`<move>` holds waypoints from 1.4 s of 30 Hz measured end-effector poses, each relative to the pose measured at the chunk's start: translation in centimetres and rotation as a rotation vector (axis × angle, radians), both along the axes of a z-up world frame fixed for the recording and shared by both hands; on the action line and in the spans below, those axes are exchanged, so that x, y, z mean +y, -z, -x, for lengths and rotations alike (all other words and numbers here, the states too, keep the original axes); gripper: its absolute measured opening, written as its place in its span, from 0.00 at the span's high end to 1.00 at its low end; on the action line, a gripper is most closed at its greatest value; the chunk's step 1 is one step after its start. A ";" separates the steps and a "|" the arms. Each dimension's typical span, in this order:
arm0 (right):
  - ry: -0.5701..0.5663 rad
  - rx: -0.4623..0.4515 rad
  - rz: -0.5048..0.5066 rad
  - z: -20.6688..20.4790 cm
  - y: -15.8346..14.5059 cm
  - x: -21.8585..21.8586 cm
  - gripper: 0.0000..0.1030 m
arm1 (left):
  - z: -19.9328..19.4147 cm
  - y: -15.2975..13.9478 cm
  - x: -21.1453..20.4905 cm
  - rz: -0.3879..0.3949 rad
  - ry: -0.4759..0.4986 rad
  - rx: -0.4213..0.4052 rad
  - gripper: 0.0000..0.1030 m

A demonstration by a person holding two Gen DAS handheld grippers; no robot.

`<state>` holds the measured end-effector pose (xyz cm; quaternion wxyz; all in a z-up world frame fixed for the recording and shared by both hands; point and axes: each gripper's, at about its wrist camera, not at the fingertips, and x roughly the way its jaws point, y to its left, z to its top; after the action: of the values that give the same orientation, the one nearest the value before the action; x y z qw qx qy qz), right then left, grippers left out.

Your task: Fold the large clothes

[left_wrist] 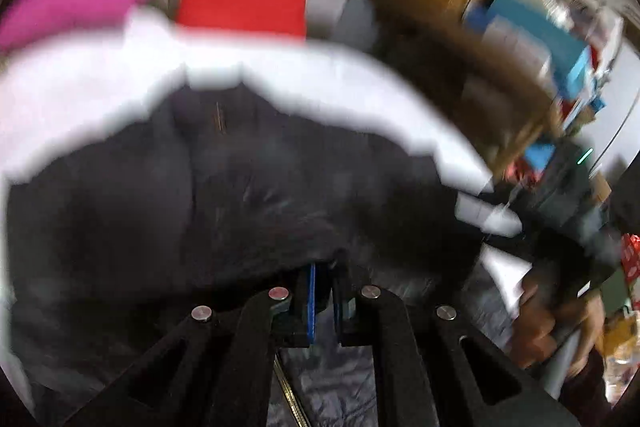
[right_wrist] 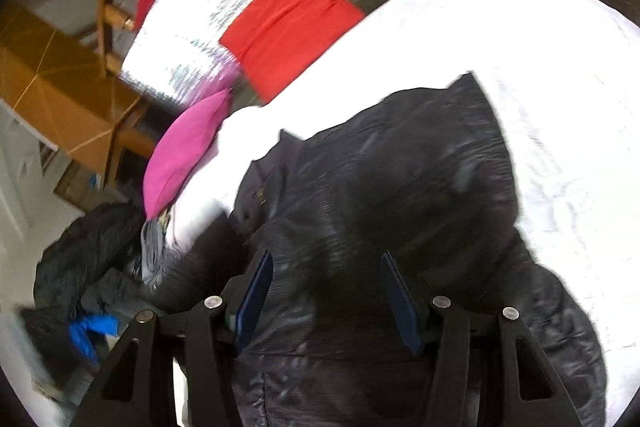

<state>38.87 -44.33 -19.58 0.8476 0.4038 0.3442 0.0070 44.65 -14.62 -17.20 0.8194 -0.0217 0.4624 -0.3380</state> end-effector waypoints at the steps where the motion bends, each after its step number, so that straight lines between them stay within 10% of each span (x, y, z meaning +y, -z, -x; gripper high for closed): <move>1: 0.006 0.002 -0.003 0.0 0.0 -0.2 0.41 | -0.4 1.7 -0.3 -0.026 0.006 0.069 0.89; 6: -0.004 -0.002 -0.002 0.1 -0.3 -0.1 0.41 | -0.3 1.2 1.6 0.016 0.022 0.159 0.78; 9: -0.046 -0.001 0.031 -0.4 -0.6 1.0 0.41 | 1.0 -1.8 3.4 0.064 0.024 0.153 0.39; 13: -0.114 -0.004 0.123 -0.6 -1.5 3.4 0.34 | 2.8 -6.6 7.9 0.120 0.058 0.075 0.38; 17: -0.191 -0.039 0.199 -0.3 -2.4 6.1 0.28 | 2.1 -8.6 13.3 0.056 -0.114 -0.029 0.36; 23: -0.340 -0.067 0.416 -0.3 -3.2 12.6 0.21 | -0.8 -5.0 18.6 -0.079 -0.350 0.058 0.38; 28: -0.431 -0.036 0.715 -0.8 -2.1 18.3 0.20 | -1.7 -1.3 18.4 -0.144 -0.368 0.146 0.64; 33: -0.394 0.006 0.960 -2.1 -0.2 20.5 0.20 | -1.5 0.4 16.6 -0.202 -0.318 0.154 0.65; 36: -0.317 -0.006 0.883 -2.7 -0.8 19.1 0.21 | -1.5 1.1 16.0 -0.221 -0.307 0.156 0.65; 42: -0.151 0.047 0.314 -2.7 -0.4 9.6 0.20 | -1.4 1.6 16.1 -0.212 -0.307 0.163 0.65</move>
<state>41.53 -34.75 -19.14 0.8890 0.2395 0.3901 0.0075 46.05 1.44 -18.81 0.8189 -0.0326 0.5515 -0.1556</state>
